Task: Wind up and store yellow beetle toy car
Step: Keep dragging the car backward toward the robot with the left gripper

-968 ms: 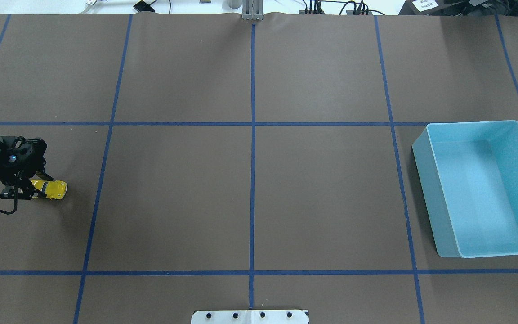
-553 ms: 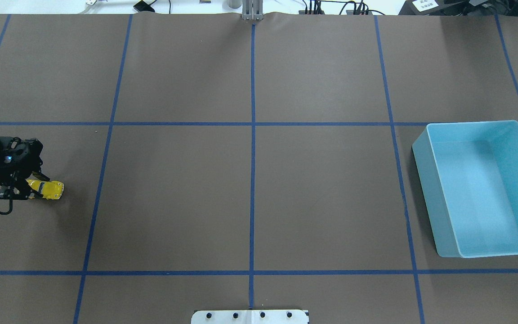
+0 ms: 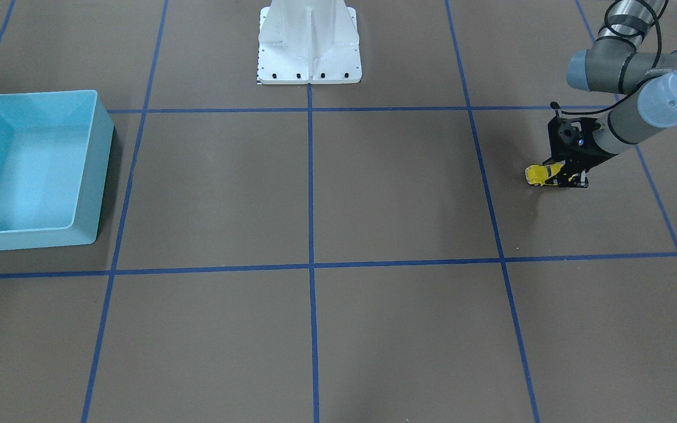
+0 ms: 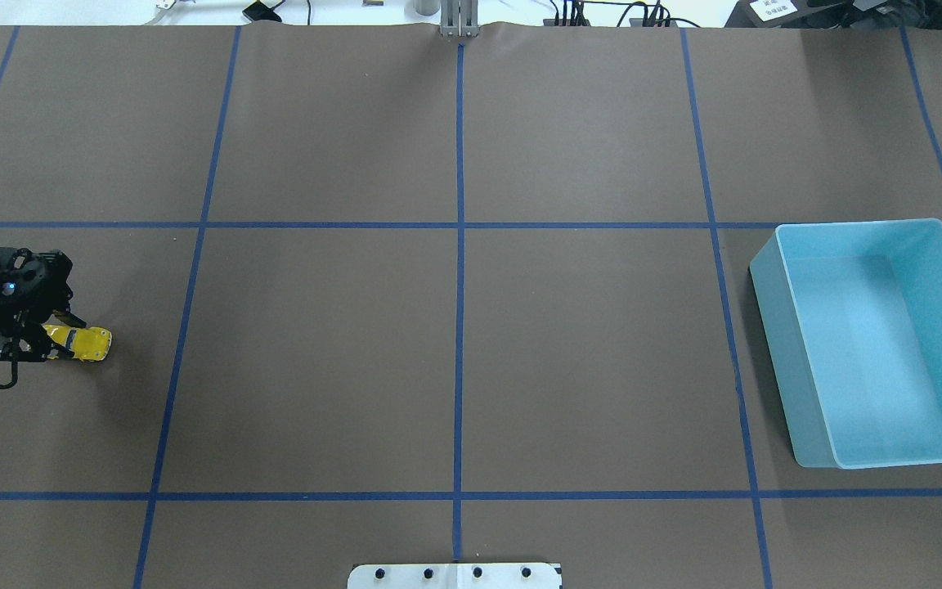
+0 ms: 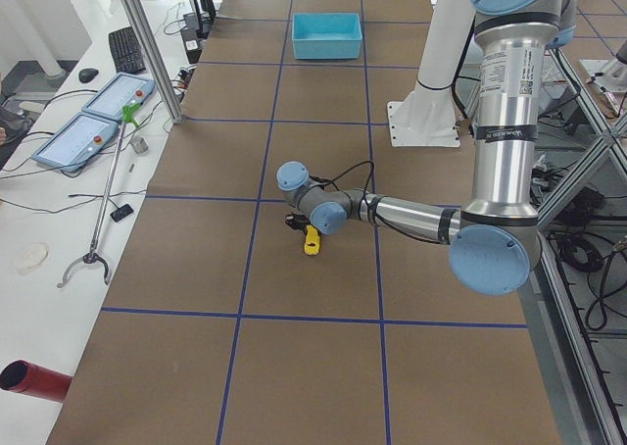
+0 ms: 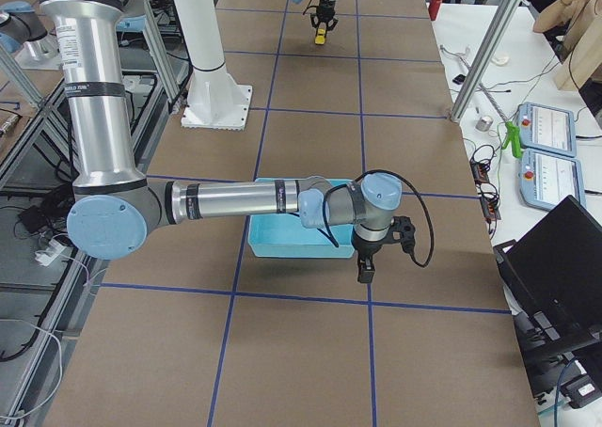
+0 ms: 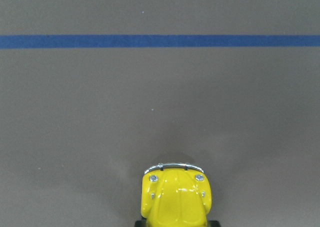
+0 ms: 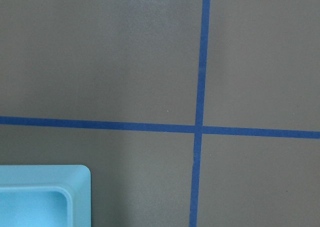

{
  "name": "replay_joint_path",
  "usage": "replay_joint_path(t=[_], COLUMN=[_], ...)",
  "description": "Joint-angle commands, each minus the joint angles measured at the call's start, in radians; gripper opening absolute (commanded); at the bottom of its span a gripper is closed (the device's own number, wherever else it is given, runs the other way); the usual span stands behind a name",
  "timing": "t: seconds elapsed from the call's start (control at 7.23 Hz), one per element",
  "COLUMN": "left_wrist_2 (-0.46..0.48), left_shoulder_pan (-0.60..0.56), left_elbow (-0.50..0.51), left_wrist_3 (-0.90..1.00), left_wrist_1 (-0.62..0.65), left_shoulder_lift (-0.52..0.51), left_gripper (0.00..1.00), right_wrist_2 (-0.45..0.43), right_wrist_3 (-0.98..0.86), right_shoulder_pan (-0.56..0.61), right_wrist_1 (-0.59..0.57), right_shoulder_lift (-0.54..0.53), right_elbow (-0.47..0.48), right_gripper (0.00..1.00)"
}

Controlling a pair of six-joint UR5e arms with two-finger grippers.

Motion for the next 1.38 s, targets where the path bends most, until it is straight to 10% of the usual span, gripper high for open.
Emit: replay_joint_path(t=[0.0, 1.24], left_wrist_2=[0.001, 0.003], left_shoulder_pan=[-0.011, -0.056], left_elbow=[0.01, 0.048], left_wrist_3=[0.008, 0.112], left_wrist_1=[-0.016, -0.016], left_shoulder_lift=[0.009, 0.022], left_gripper=[0.0, 0.0], right_wrist_2=[0.001, 0.001], right_wrist_3=[0.0, 0.0], right_shoulder_pan=[0.0, 0.0], right_wrist_1=[0.0, 0.0], right_shoulder_lift=[0.001, 0.004], right_elbow=[0.002, 0.003], right_gripper=[1.0, 1.0])
